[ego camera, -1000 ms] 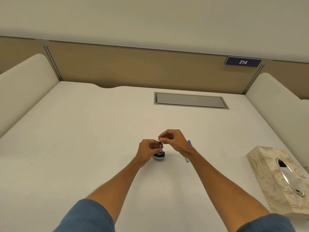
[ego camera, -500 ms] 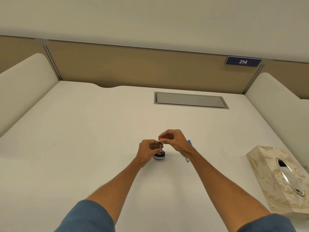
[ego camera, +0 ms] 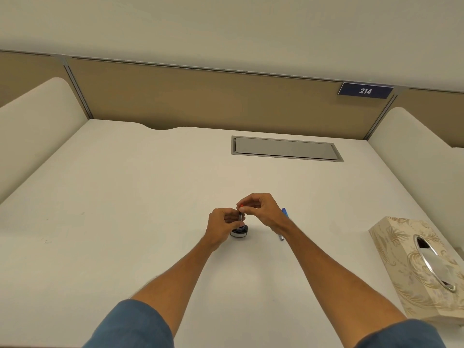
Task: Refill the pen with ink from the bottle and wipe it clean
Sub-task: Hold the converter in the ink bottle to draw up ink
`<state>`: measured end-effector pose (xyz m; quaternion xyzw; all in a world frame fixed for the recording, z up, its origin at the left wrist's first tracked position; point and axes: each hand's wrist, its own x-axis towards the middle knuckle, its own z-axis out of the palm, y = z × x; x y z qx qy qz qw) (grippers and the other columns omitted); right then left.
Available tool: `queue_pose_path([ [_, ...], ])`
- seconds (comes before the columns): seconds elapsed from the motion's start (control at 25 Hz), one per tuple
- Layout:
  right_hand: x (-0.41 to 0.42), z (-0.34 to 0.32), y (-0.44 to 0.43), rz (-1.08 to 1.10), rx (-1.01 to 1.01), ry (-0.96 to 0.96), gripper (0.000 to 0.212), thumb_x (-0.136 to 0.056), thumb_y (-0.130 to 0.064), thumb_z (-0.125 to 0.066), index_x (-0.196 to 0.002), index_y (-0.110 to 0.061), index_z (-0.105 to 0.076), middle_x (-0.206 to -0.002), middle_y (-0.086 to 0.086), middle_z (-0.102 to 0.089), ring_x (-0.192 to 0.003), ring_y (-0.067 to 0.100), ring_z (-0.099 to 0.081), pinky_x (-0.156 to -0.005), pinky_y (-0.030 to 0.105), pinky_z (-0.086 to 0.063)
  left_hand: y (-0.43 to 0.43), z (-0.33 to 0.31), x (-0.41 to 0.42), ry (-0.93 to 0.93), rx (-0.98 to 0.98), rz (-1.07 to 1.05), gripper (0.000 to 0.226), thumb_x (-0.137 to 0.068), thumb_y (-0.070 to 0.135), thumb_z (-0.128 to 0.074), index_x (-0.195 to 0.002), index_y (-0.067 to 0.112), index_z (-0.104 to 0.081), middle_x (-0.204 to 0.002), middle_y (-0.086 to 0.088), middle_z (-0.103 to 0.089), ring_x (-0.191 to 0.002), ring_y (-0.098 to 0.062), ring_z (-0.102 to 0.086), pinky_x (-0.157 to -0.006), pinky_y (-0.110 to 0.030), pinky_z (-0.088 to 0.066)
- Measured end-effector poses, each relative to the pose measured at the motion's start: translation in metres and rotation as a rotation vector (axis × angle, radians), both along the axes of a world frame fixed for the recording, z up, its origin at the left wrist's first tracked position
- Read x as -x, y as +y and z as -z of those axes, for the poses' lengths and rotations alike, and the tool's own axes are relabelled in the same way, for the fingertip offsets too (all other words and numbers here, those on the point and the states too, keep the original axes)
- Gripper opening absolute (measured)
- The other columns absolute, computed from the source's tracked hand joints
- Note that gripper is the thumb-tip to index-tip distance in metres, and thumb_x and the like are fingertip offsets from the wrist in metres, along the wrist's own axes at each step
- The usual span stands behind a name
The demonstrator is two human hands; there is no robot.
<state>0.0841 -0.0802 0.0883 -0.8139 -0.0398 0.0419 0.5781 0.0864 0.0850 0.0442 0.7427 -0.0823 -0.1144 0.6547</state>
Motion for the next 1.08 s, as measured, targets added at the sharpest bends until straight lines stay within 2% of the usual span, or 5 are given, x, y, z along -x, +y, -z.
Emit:
queue_pose_path([
  [0.2,0.0005,0.0011,0.0003,0.009,0.002,-0.006,0.011,-0.081,-0.003,-0.072,-0.092,-0.006,-0.073,-0.091,0.01,-0.074,-0.088,0.026,-0.071,-0.089,0.039,-0.057,-0.001,-0.001,0.0018,-0.008,0.01,-0.014,0.023,-0.073,-0.007,-0.074,-0.094,0.003,-0.074,-0.089,-0.012,-0.076,-0.077,-0.015,-0.073,-0.073,-0.02,-0.057],
  [0.36,0.001,0.0005,-0.0002,0.01,0.015,-0.001,0.015,-0.083,-0.005,-0.07,-0.098,-0.005,-0.074,-0.095,0.011,-0.075,-0.093,0.024,-0.071,-0.09,0.036,-0.056,-0.0016,-0.0018,0.0027,0.003,0.011,-0.024,0.024,-0.074,-0.008,-0.073,-0.096,0.002,-0.073,-0.088,-0.011,-0.075,-0.075,-0.01,-0.073,-0.07,-0.017,-0.055],
  [0.6,0.0027,-0.0002,-0.0003,0.034,0.023,-0.027,0.01,-0.082,-0.005,-0.071,-0.091,-0.009,-0.074,-0.091,0.008,-0.075,-0.09,0.022,-0.071,-0.089,0.037,-0.057,-0.0021,-0.001,0.0026,0.009,0.008,-0.03,0.024,-0.073,-0.006,-0.074,-0.095,0.004,-0.074,-0.088,-0.011,-0.076,-0.081,-0.019,-0.074,-0.076,-0.022,-0.058],
  [0.96,0.005,-0.0003,0.0004,0.057,0.024,-0.039,0.016,-0.079,-0.013,-0.077,-0.094,-0.009,-0.075,-0.091,0.003,-0.076,-0.087,0.017,-0.072,-0.086,0.029,-0.057,-0.0017,-0.0022,0.0036,0.016,0.012,-0.03,0.024,-0.074,-0.007,-0.074,-0.094,0.006,-0.074,-0.089,-0.011,-0.076,-0.083,-0.02,-0.074,-0.074,-0.019,-0.056],
  [1.08,0.0039,-0.001,0.0001,0.057,0.022,-0.043,0.015,-0.079,-0.008,-0.075,-0.094,-0.009,-0.075,-0.09,0.005,-0.076,-0.087,0.017,-0.072,-0.085,0.027,-0.057,-0.0018,-0.0025,0.0032,0.019,0.009,-0.027,0.024,-0.074,-0.007,-0.074,-0.096,0.004,-0.074,-0.09,-0.011,-0.076,-0.083,-0.019,-0.074,-0.073,-0.017,-0.055],
])
